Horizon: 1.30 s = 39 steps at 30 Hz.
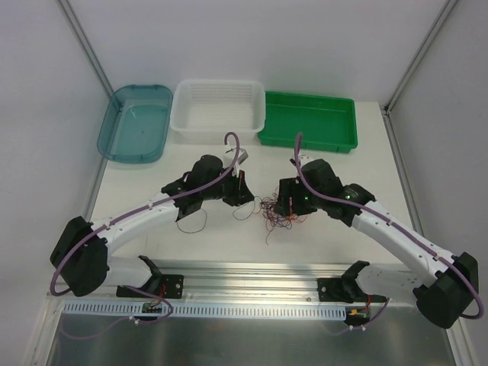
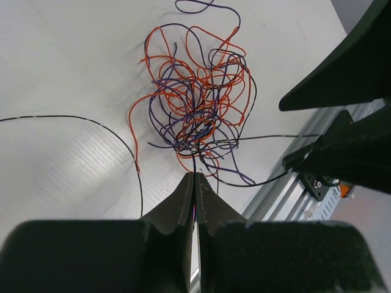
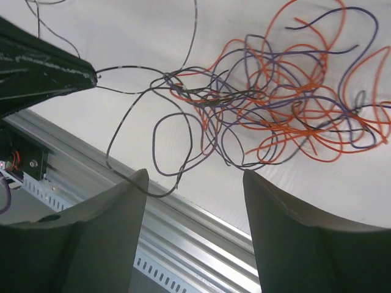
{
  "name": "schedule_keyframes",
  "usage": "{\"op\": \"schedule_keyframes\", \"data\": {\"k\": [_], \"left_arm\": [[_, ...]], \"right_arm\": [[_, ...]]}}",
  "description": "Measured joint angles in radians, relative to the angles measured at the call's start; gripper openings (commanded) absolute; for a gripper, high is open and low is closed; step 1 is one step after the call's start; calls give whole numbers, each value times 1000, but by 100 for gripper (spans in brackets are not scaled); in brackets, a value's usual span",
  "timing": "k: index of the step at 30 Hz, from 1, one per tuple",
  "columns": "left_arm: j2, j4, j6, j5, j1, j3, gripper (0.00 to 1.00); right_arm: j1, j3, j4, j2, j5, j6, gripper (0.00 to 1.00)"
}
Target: Untangle the cables
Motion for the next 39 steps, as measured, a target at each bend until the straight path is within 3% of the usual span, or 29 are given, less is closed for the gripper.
{"op": "schedule_keyframes", "data": {"k": [9, 11, 16, 22, 28, 39], "left_arm": [[-117, -55, -119, -77, 0, -4, 0], [-147, -80, -128, -103, 0, -4, 0], [-221, -183, -136, -208, 0, 4, 0], [-246, -241, -111, -220, 0, 65, 0], [-267, -262, -98, -194, 0, 70, 0], [-297, -290, -97, -170, -1, 71, 0]], "right_arm": [[65, -113, 179, 29, -53, 6, 70], [65, -116, 209, 24, -94, -3, 75], [65, -113, 244, -51, -203, -61, 82], [65, -84, 241, -153, -234, -85, 82], [65, -19, 299, -108, -210, -81, 72], [73, 0, 435, 187, -237, -120, 57]]}}
